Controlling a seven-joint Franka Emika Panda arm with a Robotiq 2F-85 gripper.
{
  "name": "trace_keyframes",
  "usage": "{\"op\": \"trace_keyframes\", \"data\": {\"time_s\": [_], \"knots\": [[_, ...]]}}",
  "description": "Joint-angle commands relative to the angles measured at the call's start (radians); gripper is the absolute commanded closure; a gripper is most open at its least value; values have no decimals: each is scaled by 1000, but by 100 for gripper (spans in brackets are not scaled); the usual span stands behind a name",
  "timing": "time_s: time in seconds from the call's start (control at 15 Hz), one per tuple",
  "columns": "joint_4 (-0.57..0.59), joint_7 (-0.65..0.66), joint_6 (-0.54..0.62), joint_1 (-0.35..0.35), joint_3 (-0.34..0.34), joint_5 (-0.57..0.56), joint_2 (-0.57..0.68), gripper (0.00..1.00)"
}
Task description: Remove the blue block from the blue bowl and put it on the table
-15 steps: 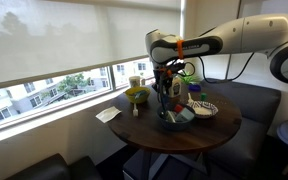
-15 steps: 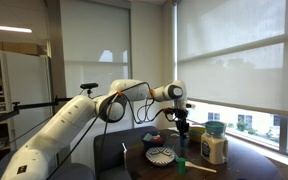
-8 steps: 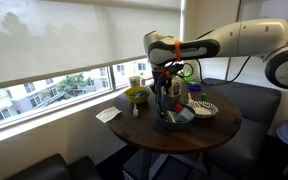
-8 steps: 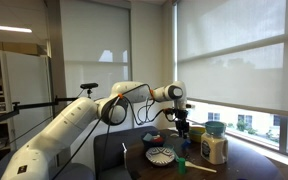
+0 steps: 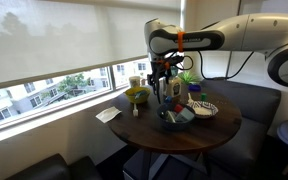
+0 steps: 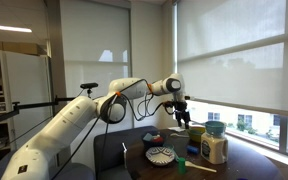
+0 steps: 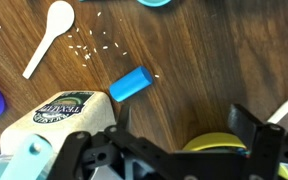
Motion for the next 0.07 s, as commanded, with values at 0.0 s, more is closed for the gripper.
{"op": "trace_keyframes", "data": {"time_s": [0.0], "knots": [[2,-13,21,4,5,0,-13,0]]}}
